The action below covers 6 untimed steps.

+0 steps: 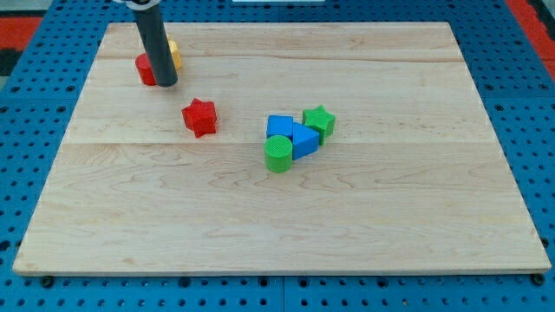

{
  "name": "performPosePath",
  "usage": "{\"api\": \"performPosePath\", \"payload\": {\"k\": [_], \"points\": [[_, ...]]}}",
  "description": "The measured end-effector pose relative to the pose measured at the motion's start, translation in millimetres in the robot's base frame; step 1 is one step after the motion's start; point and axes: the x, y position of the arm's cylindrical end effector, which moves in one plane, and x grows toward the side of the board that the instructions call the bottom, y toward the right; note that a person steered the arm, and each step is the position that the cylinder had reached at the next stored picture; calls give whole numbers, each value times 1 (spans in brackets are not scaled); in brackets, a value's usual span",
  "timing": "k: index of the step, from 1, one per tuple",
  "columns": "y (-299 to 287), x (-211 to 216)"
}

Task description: Push the red star closer to the blue cube

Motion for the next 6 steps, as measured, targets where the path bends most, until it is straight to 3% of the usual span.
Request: {"api": "performPosePath", "payload": {"k": [1, 4, 6], "points": [[-20, 18], [54, 83], [90, 85]]}}
